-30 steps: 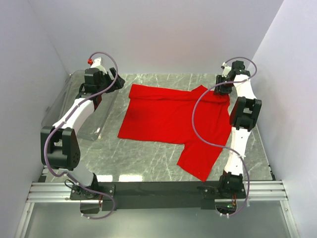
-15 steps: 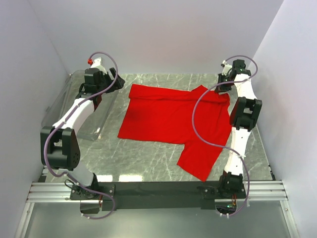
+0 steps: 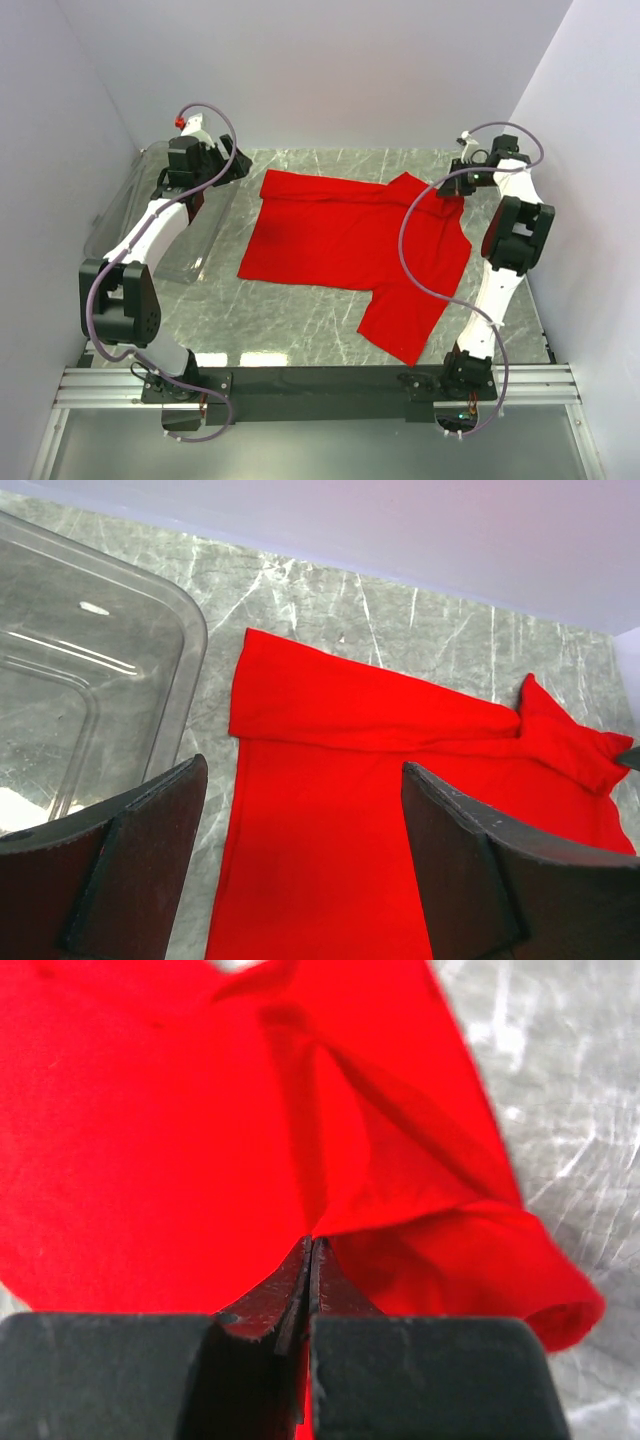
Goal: Fold and stack the t-shirts
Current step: Fold the tshirt
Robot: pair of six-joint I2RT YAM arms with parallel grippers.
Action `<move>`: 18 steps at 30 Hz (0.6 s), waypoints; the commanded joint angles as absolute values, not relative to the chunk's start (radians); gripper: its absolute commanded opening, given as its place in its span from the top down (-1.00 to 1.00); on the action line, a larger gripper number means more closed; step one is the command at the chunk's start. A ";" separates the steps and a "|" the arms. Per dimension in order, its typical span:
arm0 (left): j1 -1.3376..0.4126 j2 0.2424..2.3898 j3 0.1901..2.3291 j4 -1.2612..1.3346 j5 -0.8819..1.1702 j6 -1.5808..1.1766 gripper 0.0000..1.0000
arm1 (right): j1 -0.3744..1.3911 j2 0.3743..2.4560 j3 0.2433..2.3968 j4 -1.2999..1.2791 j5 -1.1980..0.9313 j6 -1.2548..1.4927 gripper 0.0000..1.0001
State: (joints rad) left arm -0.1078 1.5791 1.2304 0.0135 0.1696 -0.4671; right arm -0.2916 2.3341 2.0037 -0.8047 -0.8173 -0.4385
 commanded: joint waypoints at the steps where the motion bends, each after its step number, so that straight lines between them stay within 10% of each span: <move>1: -0.104 1.526 1.221 0.054 0.198 -0.480 -0.67 | -0.287 2.212 1.964 -0.813 -0.911 -0.603 1.00; 18: -0.104 1.491 1.197 0.040 0.195 -0.471 -0.67 | -0.247 2.171 1.884 -0.862 -0.666 -0.886 0.99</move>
